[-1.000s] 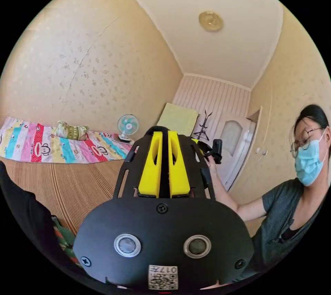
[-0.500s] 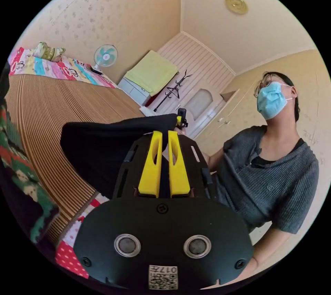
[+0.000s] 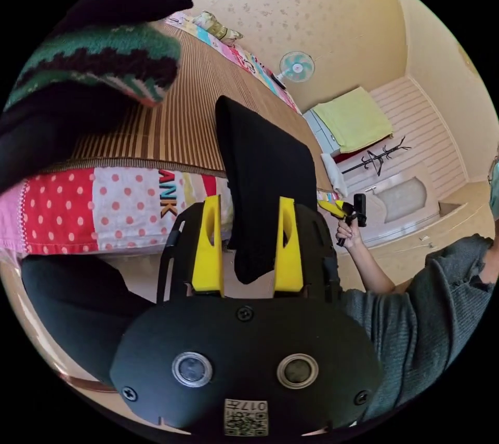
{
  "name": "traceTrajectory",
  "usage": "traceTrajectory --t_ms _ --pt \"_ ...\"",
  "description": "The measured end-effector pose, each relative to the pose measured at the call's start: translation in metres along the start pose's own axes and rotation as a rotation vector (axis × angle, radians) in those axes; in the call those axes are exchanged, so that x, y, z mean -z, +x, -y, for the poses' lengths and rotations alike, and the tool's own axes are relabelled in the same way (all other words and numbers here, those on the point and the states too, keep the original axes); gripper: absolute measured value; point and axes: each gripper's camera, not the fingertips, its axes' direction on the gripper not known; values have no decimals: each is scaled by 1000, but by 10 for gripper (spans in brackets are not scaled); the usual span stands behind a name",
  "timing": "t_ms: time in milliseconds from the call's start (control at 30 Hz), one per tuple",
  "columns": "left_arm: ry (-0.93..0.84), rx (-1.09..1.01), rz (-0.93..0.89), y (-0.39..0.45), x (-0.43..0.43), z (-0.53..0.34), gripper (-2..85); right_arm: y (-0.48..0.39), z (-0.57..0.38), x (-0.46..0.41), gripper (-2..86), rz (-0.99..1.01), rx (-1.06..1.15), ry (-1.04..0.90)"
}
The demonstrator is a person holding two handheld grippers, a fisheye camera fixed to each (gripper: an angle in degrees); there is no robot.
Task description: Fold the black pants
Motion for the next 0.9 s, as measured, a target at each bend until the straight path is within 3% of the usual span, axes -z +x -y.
traceTrajectory --t_ms 167,300,467,567,767,900 --pt "-37 39 53 -38 -80 9 175 4 23 -52 195 -70 -46 22" --pt "50 70 143 -53 -98 -30 166 -14 10 -67 208 -162 -17 124" --pt "8 151 48 -98 -111 -62 134 -8 10 -88 192 67 -59 29" --pt "-47 180 -66 -137 -118 -78 114 7 15 -90 149 71 -121 19" --pt "-439 120 -257 -163 -174 -126 101 31 35 -111 118 349 -85 -243" --pt "-422 78 -360 -144 -151 -167 93 26 25 -94 99 529 -36 -174"
